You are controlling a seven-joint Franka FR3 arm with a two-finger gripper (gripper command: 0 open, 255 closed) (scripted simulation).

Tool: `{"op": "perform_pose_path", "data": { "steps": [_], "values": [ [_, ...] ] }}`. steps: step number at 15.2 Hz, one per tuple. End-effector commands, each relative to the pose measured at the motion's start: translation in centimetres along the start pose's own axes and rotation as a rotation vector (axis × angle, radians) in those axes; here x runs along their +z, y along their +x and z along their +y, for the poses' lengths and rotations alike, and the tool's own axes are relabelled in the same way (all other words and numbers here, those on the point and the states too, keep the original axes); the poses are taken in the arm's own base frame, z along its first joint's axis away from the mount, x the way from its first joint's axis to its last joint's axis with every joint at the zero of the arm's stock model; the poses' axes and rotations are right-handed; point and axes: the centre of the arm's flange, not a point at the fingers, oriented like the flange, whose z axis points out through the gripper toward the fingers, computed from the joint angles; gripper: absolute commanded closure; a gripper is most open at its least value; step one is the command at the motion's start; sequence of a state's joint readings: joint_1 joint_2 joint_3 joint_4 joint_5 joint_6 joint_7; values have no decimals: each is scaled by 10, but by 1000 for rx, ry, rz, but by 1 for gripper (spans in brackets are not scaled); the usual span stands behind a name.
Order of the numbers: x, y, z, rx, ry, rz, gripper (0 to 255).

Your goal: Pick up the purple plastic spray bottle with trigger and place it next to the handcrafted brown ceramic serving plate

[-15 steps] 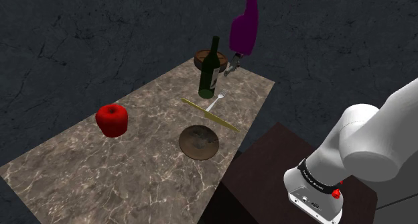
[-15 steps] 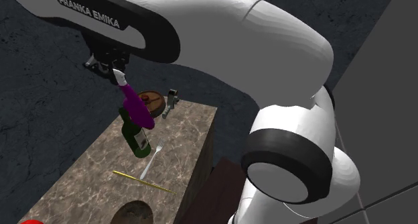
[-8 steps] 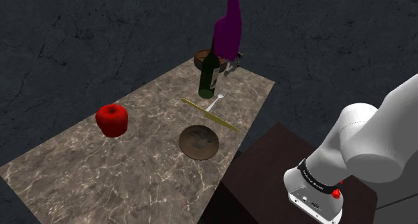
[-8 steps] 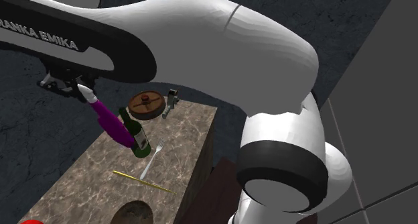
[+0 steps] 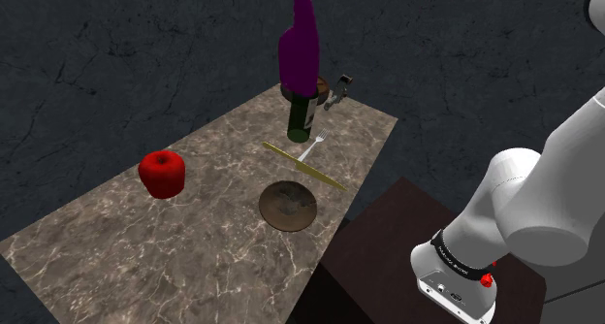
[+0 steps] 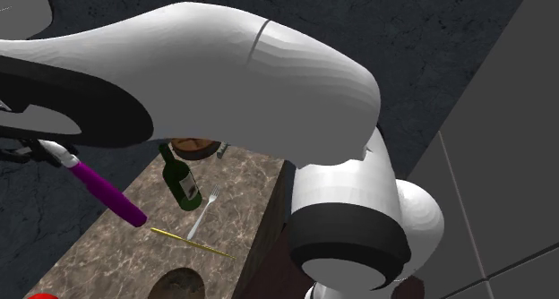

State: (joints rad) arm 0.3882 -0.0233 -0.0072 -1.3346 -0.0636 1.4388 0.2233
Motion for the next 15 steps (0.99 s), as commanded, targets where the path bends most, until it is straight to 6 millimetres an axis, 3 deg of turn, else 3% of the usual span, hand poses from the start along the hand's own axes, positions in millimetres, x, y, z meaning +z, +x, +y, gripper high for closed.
{"op": "perform_pose_path", "data": {
  "steps": [1,15],
  "values": [
    [8,-1,-5,1,0,1,255],
    [81,-11,-7,1,0,1,255]
  ]
}}
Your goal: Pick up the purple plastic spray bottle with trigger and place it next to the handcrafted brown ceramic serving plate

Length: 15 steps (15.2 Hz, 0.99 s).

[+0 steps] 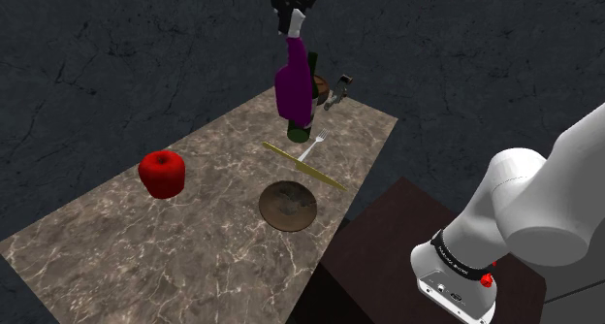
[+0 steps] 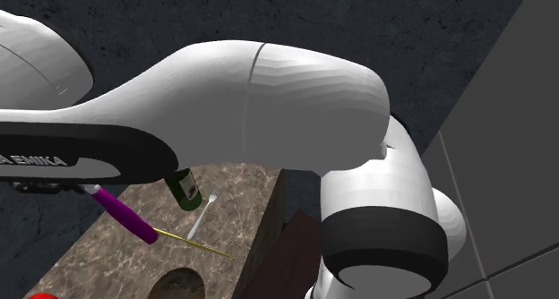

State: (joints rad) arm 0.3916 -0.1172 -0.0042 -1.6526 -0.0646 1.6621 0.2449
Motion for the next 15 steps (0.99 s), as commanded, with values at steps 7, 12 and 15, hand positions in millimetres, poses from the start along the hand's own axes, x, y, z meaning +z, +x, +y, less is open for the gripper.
{"op": "perform_pose_path", "data": {
  "steps": [7,12,15],
  "values": [
    [42,-6,-1,0,0,1,255],
    [68,-9,-2,0,0,1,255],
    [84,-12,-3,0,0,1,255]
  ]
}}
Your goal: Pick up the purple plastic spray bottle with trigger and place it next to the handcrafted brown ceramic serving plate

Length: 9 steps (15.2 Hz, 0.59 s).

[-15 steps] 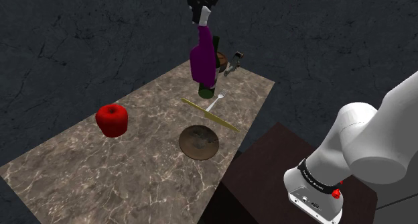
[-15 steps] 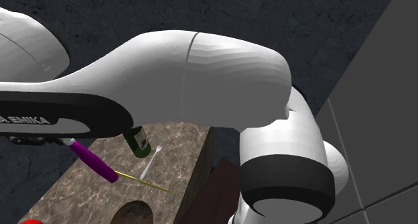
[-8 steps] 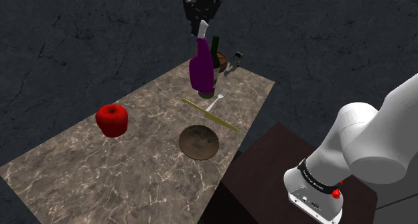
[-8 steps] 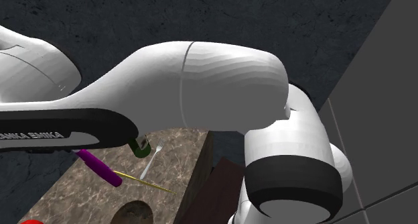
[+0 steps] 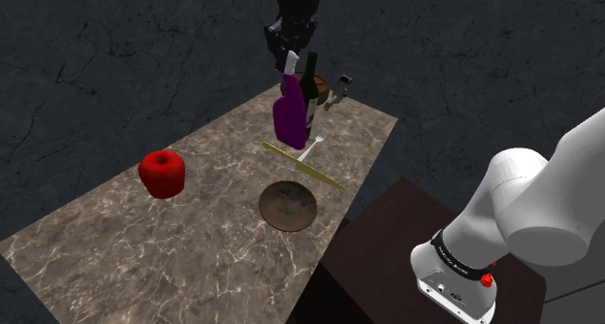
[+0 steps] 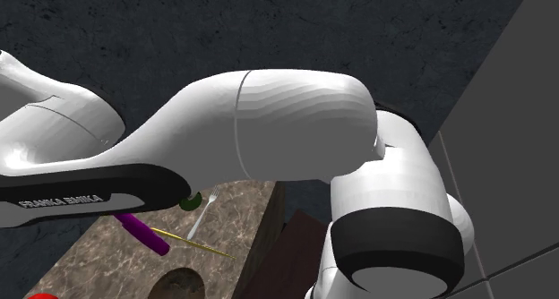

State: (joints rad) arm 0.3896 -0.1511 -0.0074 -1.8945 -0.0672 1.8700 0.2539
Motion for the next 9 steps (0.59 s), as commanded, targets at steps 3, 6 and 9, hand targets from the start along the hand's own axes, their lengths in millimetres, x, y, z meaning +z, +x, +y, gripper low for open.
{"op": "perform_pose_path", "data": {
  "steps": [3,6,9],
  "values": [
    [20,-4,-2,0,0,1,255],
    [36,-6,-3,0,0,1,255],
    [52,-8,-3,0,0,1,255]
  ]
}}
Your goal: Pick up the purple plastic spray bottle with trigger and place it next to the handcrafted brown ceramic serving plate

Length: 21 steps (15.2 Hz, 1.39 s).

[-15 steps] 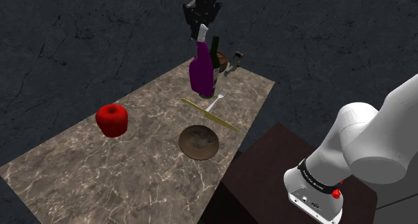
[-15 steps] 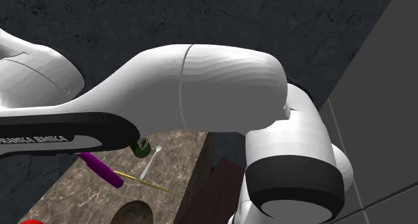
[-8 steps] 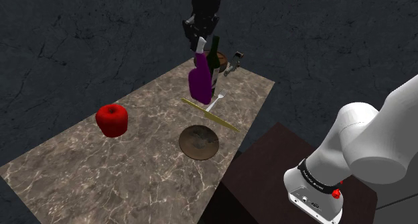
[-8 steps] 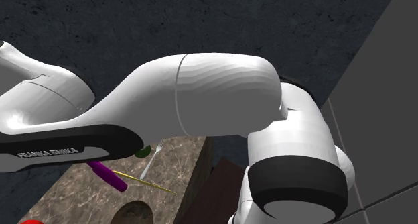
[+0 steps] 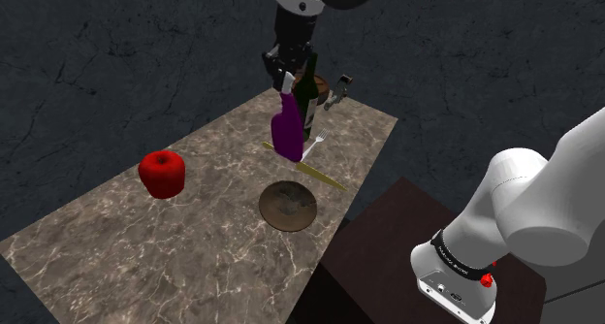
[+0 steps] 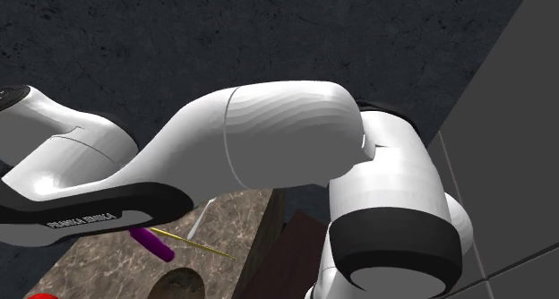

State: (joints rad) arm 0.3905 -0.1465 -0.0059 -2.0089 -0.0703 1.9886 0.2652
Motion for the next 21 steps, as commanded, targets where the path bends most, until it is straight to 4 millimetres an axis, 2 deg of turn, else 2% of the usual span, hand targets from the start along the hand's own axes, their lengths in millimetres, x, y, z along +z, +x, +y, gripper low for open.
{"op": "perform_pose_path", "data": {
  "steps": [1,17,21],
  "values": [
    [11,-2,0,0,0,1,255],
    [94,-14,-2,0,0,1,255],
    [98,-15,-2,0,0,1,255]
  ]
}}
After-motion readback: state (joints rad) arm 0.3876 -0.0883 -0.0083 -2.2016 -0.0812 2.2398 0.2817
